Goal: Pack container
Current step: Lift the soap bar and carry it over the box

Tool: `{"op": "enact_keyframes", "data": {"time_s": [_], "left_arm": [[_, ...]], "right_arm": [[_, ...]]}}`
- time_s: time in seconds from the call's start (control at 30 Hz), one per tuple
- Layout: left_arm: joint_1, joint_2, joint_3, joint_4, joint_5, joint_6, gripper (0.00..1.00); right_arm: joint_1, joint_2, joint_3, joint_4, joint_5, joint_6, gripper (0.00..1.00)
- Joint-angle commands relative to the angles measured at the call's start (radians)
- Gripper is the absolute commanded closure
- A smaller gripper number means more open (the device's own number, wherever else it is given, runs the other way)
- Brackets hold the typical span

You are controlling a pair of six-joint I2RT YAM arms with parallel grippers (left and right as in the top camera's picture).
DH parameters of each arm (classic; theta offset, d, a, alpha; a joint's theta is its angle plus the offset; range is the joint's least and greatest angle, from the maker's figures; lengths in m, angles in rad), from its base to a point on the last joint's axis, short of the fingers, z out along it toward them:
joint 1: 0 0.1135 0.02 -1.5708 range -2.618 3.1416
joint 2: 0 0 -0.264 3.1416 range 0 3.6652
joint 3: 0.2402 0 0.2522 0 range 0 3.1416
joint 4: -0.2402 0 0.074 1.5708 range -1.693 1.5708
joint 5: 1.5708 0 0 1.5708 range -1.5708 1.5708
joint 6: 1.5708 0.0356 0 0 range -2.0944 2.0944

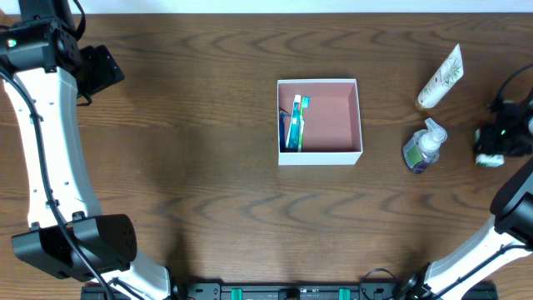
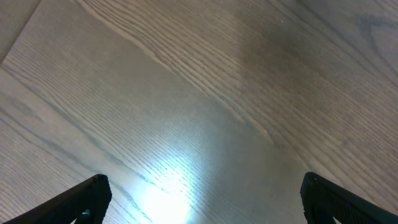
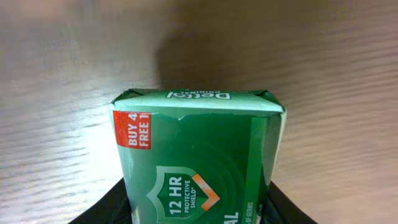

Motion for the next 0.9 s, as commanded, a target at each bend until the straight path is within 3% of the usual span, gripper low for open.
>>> {"op": "enact_keyframes", "data": {"time_s": [0.0,0.2,0.33,0.47,0.7,0.87], "left_arm": [[0.003,0.007,-0.009,-0.002,-0.008,-0.002,0.02],[0.003,0.007,-0.009,-0.002,-0.008,-0.002,0.02],[0.003,0.007,-0.009,-0.002,-0.008,-0.002,0.02],[0.003,0.007,-0.009,-0.002,-0.008,-0.002,0.02],[0.003,0.007,-0.009,-0.002,-0.008,-0.002,0.02],[0.003,0.007,-0.009,-0.002,-0.008,-0.002,0.02]], "right_arm": [[0.014,-0.006,0.203,-0.080,0.013,0.110,0.71],[0.067,-0.006,0.638,-0.327,-0.166,0.149,0.71],[0.159,-0.006,0.912,-0.375,-0.288,0.240,0.71],[0.312,-0.006,1.081,-0.394,-0.285,0.327,0.67],[0.614,0.002,1.099,-0.394,-0.173,0.663,0.68],[0.798,0.004,1.006,-0.413,0.123,0.742,0.67]]}}
